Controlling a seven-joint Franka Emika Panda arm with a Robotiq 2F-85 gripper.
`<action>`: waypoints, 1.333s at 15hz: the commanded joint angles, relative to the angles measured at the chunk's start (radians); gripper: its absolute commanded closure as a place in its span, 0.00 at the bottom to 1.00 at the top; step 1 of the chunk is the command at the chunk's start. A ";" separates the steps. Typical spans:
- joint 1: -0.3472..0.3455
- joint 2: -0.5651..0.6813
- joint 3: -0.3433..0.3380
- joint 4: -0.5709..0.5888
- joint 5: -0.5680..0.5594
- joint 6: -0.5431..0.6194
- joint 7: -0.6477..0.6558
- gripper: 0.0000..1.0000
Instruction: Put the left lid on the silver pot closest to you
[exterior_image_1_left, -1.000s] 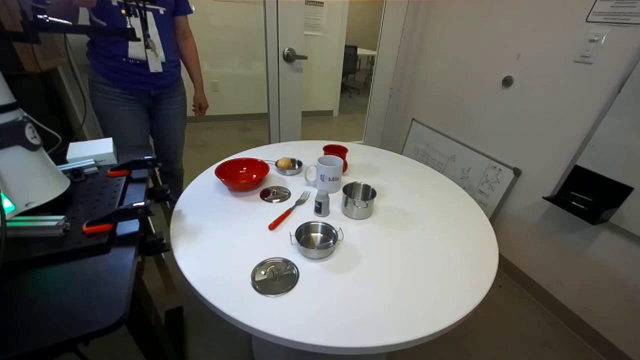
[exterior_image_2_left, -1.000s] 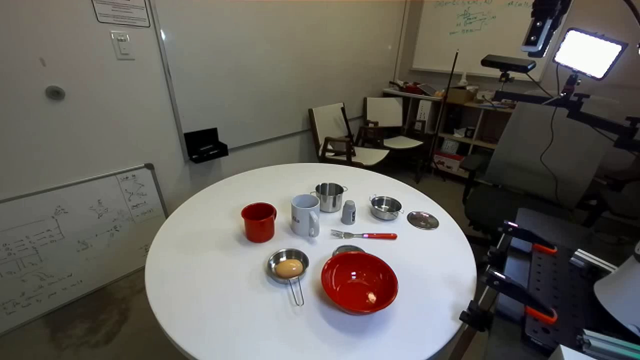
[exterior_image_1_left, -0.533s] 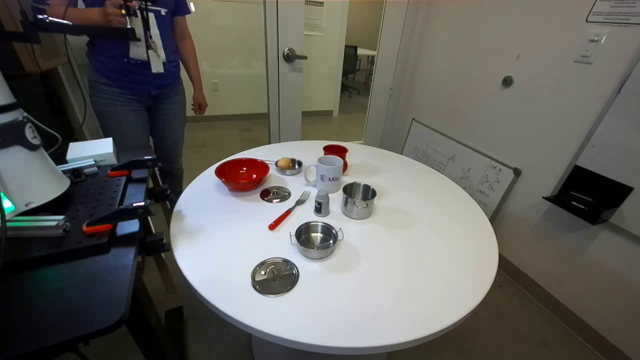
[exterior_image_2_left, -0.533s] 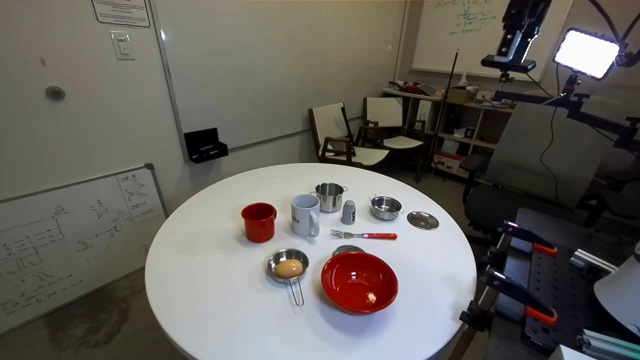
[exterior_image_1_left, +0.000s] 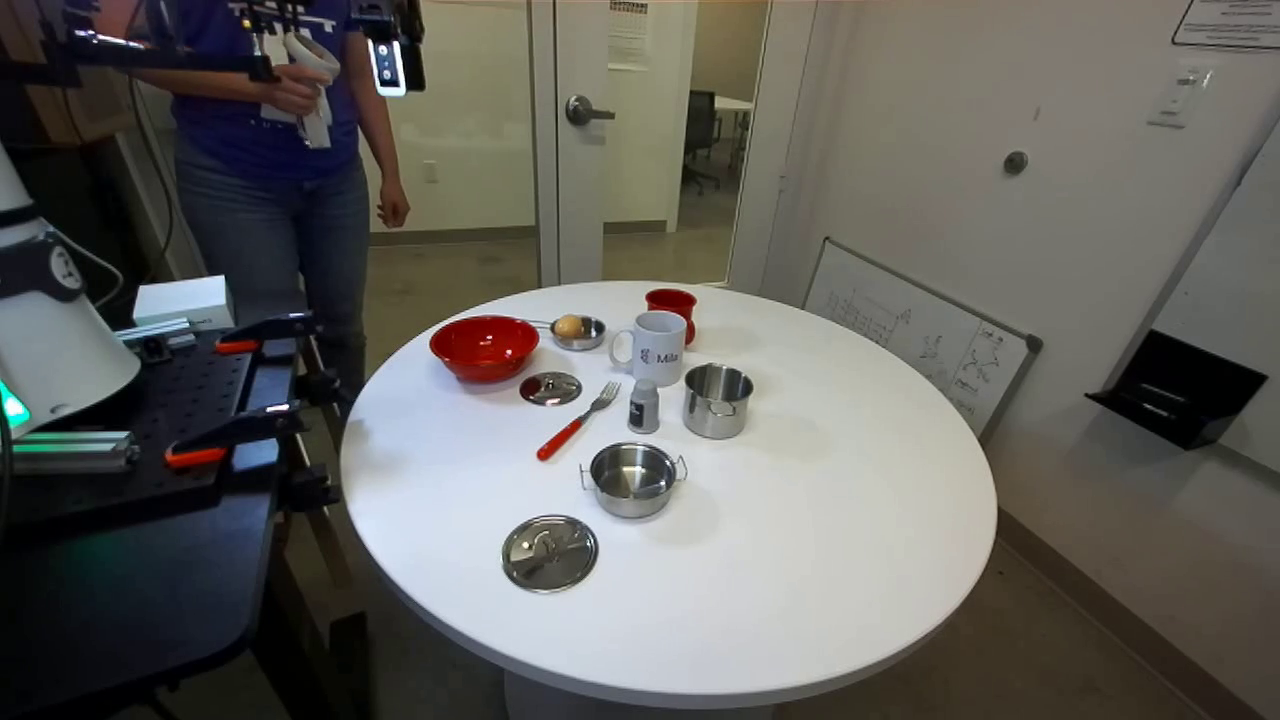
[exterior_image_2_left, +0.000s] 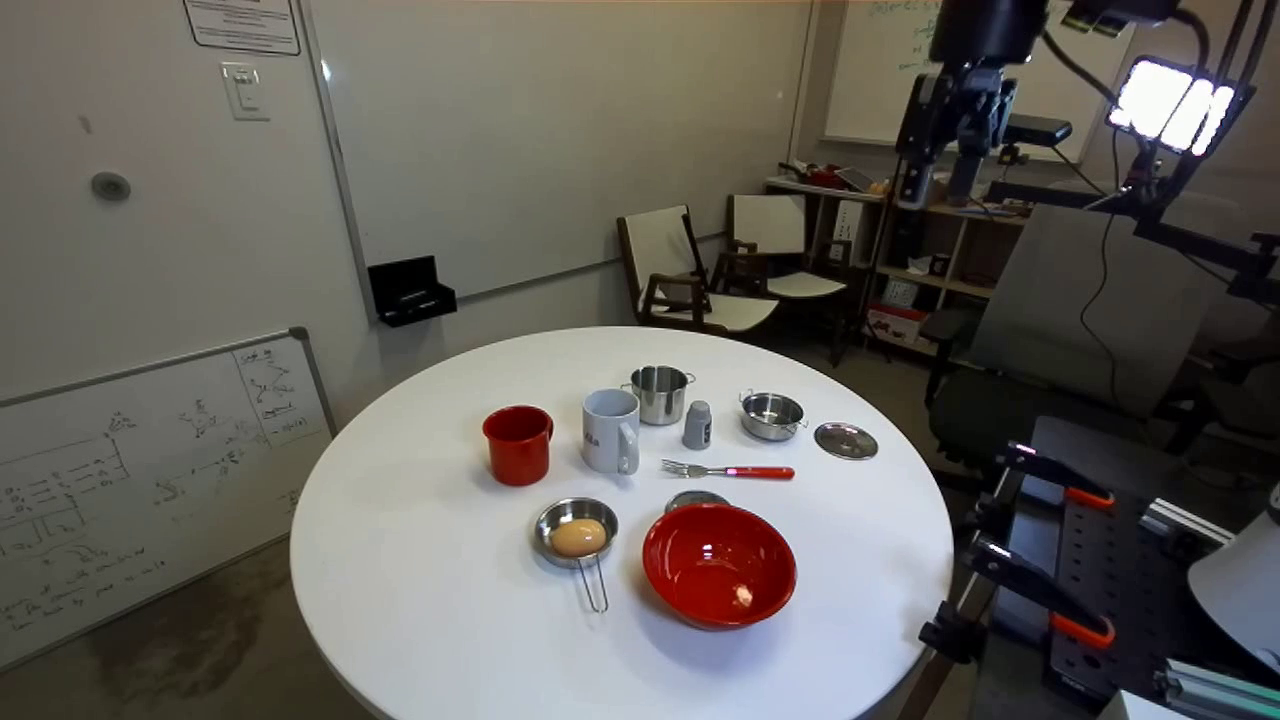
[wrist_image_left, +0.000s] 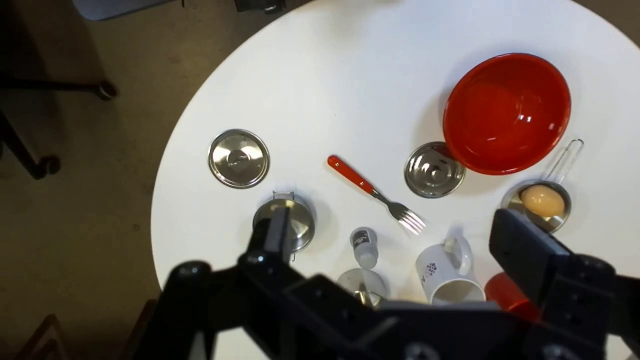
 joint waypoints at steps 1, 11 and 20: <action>-0.012 0.180 0.029 0.052 -0.045 0.048 0.065 0.00; 0.017 0.277 0.000 0.047 0.025 0.143 0.087 0.00; 0.036 0.611 0.011 0.147 0.012 0.415 0.196 0.00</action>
